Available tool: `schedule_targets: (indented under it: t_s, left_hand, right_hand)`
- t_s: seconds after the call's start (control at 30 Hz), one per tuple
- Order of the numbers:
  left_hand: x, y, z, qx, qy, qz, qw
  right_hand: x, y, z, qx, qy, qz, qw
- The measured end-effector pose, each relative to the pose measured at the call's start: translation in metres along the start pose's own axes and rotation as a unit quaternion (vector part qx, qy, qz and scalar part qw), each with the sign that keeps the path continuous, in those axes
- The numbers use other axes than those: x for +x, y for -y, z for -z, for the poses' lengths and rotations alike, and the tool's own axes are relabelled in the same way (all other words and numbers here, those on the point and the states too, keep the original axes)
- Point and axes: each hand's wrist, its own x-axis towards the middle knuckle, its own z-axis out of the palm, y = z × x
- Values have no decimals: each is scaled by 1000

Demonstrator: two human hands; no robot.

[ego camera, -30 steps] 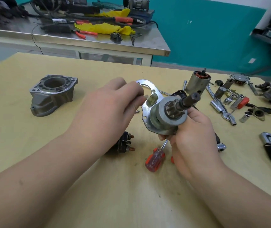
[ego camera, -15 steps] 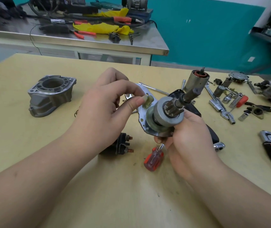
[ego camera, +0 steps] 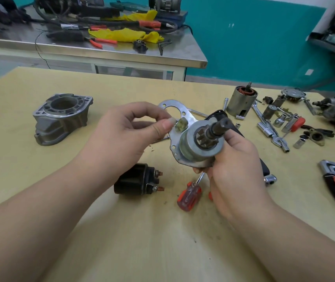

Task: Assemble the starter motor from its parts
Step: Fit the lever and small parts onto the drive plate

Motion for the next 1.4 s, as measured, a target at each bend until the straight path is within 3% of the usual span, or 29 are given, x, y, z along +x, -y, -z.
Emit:
schedule_targets:
  t_s: [0.17, 0.3, 0.47, 0.67, 0.87, 1.03, 1.13, 1.2, 1.27, 1.33, 1.4]
  left_hand:
    - [4, -10, 8, -143, 17, 52, 988]
    - [9, -27, 8, -20, 46, -15, 999]
    - [18, -54, -1, 94, 85, -29, 992]
    - [38, -83, -10, 198, 138, 14, 970]
    - [50, -99, -19, 182, 167, 77, 966]
    - [54, -110, -23, 189, 171, 62, 965]
    - [54, -112, -24, 193, 145, 51, 969]
    - [54, -109, -21, 175, 99, 46, 979]
    - [53, -102, -17, 118, 33, 55, 991]
    - [53, -92, -13, 42, -39, 80, 995]
    - [50, -80, -13, -41, -106, 104, 988]
  right_hand:
    - [3, 4, 2, 18, 38, -18, 999]
    - [12, 18, 7, 83, 150, -95, 980]
    - [13, 29, 10, 110, 209, -116, 965]
    - [9, 36, 7, 121, 199, -158, 960]
    - [11, 45, 13, 111, 205, -127, 964]
    - [14, 52, 14, 65, 155, -87, 982]
    - [18, 53, 20, 17, 140, -58, 988]
    - [21, 55, 31, 67, 141, -89, 984]
    - [22, 51, 39, 165, 69, -122, 976]
    - [14, 42, 36, 185, -12, -135, 973]
    - [0, 28, 23, 158, 1, -148, 976]
